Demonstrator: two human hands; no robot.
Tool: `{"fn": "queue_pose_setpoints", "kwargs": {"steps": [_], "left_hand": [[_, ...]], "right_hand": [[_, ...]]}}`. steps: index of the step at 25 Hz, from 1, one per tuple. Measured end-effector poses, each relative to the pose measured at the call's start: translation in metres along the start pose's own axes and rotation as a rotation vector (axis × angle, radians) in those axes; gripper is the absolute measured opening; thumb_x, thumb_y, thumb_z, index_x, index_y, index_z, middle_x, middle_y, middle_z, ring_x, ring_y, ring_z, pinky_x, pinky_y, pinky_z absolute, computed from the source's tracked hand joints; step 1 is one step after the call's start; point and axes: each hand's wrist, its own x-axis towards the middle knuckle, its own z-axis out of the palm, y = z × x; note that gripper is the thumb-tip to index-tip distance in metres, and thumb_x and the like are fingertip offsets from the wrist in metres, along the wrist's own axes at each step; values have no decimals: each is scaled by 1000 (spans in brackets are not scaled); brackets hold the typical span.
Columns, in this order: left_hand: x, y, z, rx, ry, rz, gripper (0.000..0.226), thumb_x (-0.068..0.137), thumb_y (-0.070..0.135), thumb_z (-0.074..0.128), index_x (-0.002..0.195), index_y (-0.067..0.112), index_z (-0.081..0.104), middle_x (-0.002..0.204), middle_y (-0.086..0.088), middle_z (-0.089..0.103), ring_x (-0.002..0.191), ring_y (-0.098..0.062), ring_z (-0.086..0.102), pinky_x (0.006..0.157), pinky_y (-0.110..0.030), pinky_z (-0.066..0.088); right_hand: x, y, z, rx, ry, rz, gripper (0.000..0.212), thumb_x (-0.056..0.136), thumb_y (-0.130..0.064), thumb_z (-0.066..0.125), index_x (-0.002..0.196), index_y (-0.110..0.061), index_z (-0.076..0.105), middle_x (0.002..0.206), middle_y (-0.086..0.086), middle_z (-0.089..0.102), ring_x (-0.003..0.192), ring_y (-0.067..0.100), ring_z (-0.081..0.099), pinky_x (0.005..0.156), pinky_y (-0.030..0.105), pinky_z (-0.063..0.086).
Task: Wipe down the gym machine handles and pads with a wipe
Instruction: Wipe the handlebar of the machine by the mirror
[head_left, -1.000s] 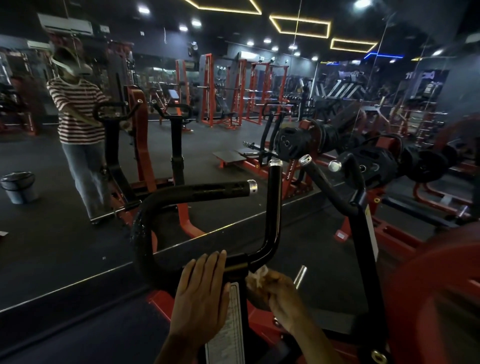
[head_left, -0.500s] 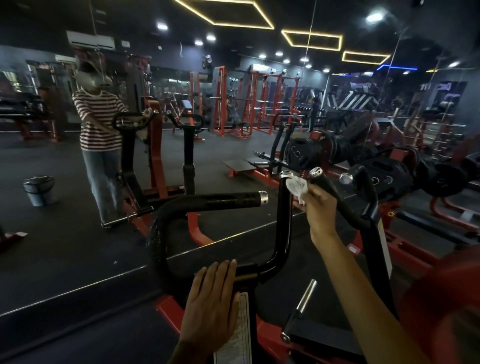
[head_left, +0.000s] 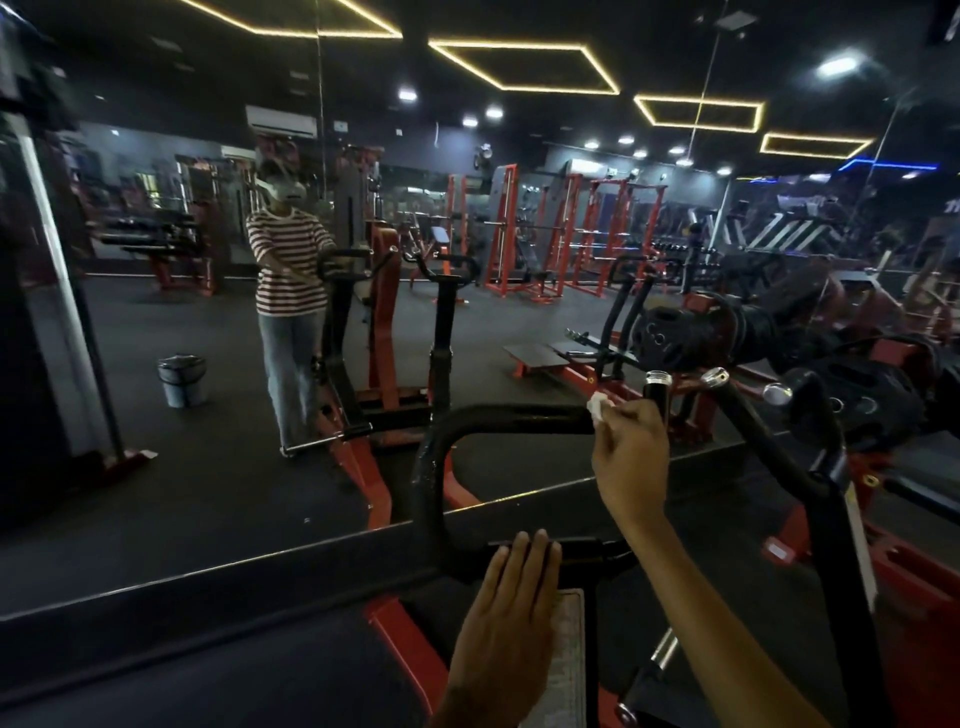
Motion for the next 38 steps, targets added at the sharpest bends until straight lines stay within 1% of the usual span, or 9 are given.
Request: {"fn": "queue_pose_setpoints", "kwargs": {"steps": [4,11,16,21,24,28,31,35,38], "left_hand": [[-5,-3,-5,-8,-55,14,61,86,38,38,138,6,38,149,-15,36,134,-26,40,114,-40,8],[4,-46,-25,-6,80,-171,109,76,81,37,146,-1,23,156,-21,14,145,-30,10,116,-41,5],[-2,-84,-37,-24,30,-231,133,61,94,37,147,-4,12,157,-21,3,146,-32,6,117,-42,5],[-3,-92,-38,-45,26,-181,124,69,88,40,149,-2,8,158,-17,-1,147,-30,4,118,-37,0],[5,-99,-46,-52,98,-174,104,83,75,38,150,1,7,159,-14,-1,147,-26,2,119,-34,-3],[33,-110,-53,-29,160,-151,86,93,62,32,150,5,5,159,-11,-2,147,-22,0,119,-31,-5],[45,-109,-49,-64,164,-155,84,94,58,33,150,6,-1,159,-9,-8,147,-21,-4,119,-31,-2],[44,-109,-45,-77,174,-154,76,96,47,31,150,6,-3,159,-10,-7,147,-21,-4,119,-33,1],[42,-110,-46,-79,172,-149,74,95,31,38,150,6,-4,159,-9,-8,147,-21,-4,119,-35,2]], "right_hand": [[-10,-27,16,-17,-7,64,31,83,3,62,113,-2,64,104,10,53,98,23,51,82,23,45],[-30,-79,49,-34,-127,-240,17,97,-16,46,107,-10,59,108,-4,47,89,-17,42,76,-3,34],[-25,-84,59,28,-208,-576,43,79,-15,73,118,-3,58,115,9,57,109,13,42,87,18,50],[-10,-57,45,-149,-159,-729,48,72,-8,63,120,-1,60,115,11,63,104,19,43,87,27,51],[-2,-16,27,-180,-220,-566,62,65,3,74,125,-2,57,118,12,62,101,24,54,79,30,56],[11,30,-6,-69,-230,-189,37,93,-14,43,128,-12,55,120,8,57,106,12,47,90,35,50],[19,11,-8,-16,-167,-127,34,88,0,52,119,-5,61,115,12,61,107,21,50,94,33,48],[29,-65,23,74,-304,-305,36,88,6,51,118,-10,62,117,7,62,114,20,52,95,18,33],[28,-102,40,-84,-513,-529,30,92,-5,48,119,-11,61,119,6,60,119,20,43,97,24,30]]}}
